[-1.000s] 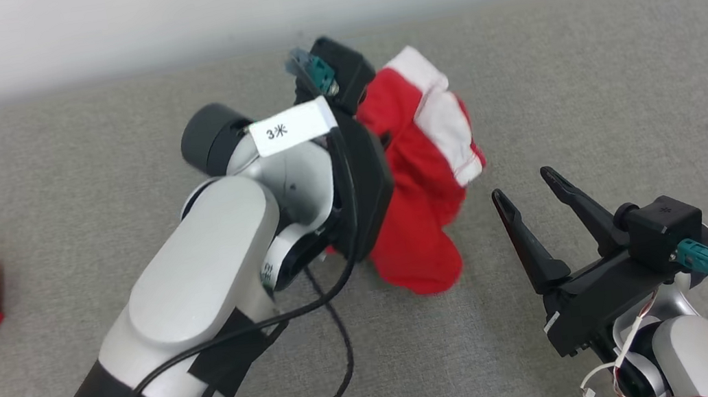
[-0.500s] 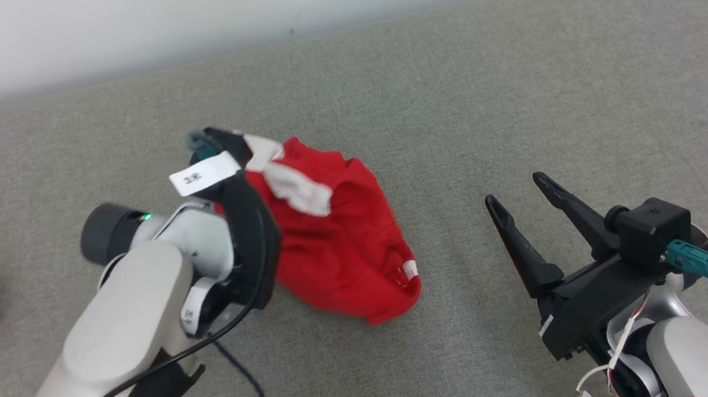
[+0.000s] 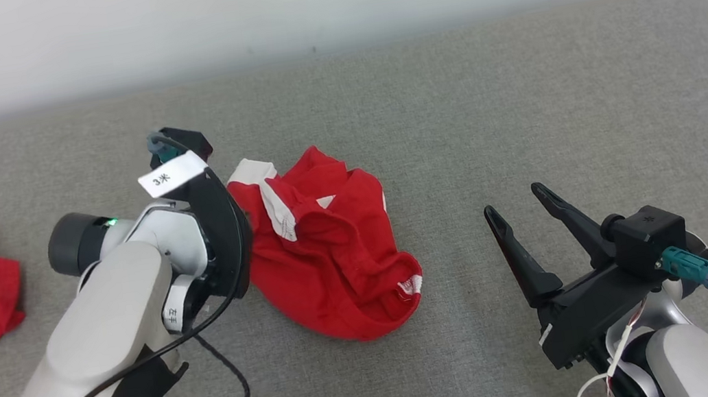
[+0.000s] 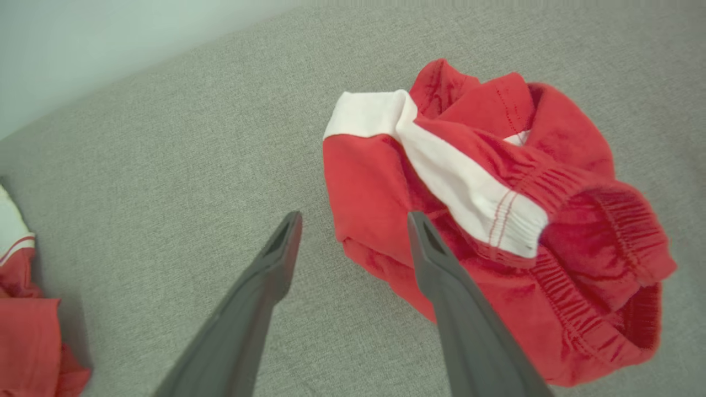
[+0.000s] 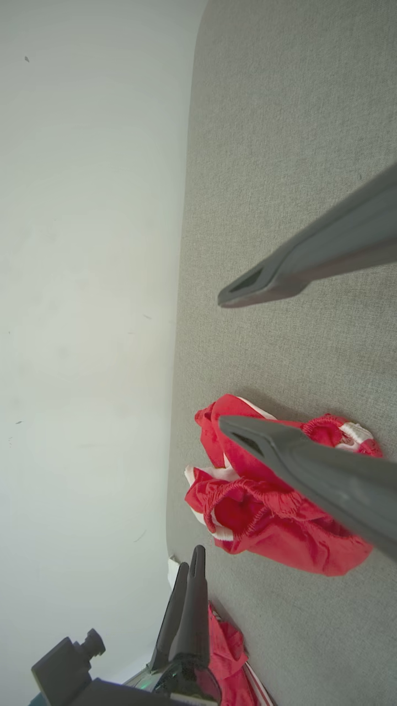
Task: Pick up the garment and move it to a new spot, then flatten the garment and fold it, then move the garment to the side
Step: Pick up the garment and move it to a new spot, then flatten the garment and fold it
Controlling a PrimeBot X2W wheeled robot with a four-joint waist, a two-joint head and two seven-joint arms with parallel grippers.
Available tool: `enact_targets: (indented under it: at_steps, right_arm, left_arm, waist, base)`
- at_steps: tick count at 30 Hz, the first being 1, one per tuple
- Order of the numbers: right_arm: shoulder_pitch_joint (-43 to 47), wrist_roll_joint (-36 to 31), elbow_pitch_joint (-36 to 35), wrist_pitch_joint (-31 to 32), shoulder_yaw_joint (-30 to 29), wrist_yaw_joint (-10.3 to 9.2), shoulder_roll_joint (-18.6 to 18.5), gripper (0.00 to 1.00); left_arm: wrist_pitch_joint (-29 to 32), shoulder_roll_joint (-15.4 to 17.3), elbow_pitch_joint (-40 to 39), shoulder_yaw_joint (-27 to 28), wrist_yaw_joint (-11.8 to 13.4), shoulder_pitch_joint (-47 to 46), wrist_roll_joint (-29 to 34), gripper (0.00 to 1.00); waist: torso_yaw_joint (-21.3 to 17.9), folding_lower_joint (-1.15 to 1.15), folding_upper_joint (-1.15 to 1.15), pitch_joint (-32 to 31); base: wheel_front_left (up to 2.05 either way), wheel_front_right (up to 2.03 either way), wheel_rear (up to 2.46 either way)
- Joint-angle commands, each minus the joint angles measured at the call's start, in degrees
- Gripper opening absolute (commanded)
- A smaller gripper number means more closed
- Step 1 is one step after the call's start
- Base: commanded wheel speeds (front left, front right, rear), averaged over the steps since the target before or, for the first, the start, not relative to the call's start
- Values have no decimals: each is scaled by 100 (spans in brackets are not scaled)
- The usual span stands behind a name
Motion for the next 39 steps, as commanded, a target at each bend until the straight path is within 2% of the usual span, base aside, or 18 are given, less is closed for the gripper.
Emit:
enact_targets:
  at_steps: [1,12,19,29,30,31,32,33,34,39]
  right_arm:
    - [42,-6,-5,8,-17,0,-20,100]
    - [57,74,-38,11,-5,0,-20,100]
    - [-16,90,-51,-25,-40,0,-20,100]
    - [-94,120,-12,-101,-31,0,-20,100]
    - [-103,117,-10,-106,-29,0,-20,100]
    - [-111,117,-2,-112,-27,0,-20,100]
    - [-118,117,8,-108,-29,0,-20,100]
    - [-128,115,17,-113,-33,0,-20,100]
    - [-142,114,23,-115,-35,0,-20,100]
    - [-163,91,60,-115,-73,0,-20,100]
  left_arm:
    - [-22,-7,-41,26,-5,-30,-1,100]
    - [240,-260,-902,-343,-260,61,-20,100]
    - [422,-192,-1116,-605,-109,107,198,100]
    - [474,-102,-882,-673,130,190,280,100]
    - [445,-78,-842,-664,134,178,291,83]
    - [407,-68,-804,-651,157,170,296,57]
    - [367,-55,-763,-644,166,162,301,44]
    - [321,-36,-720,-635,175,150,314,14]
    - [269,-16,-681,-628,180,138,325,0]
    - [-127,57,-655,-514,245,6,366,0]
  waist:
    - [34,0,0,-37]
    - [81,0,0,-80]
    - [-37,0,0,65]
    - [-114,0,0,267]
    - [-118,0,0,281]
    - [-122,0,0,290]
    - [-124,0,0,297]
    - [-125,0,0,305]
    - [-125,0,0,311]
    - [-70,0,0,317]
  base:
    - [0,0,0]
    - [0,0,0]
    - [0,0,0]
    - [0,0,0]
    - [0,0,0]
    - [0,0,0]
    - [0,0,0]
    - [0,0,0]
    - [0,0,0]
    - [0,0,0]
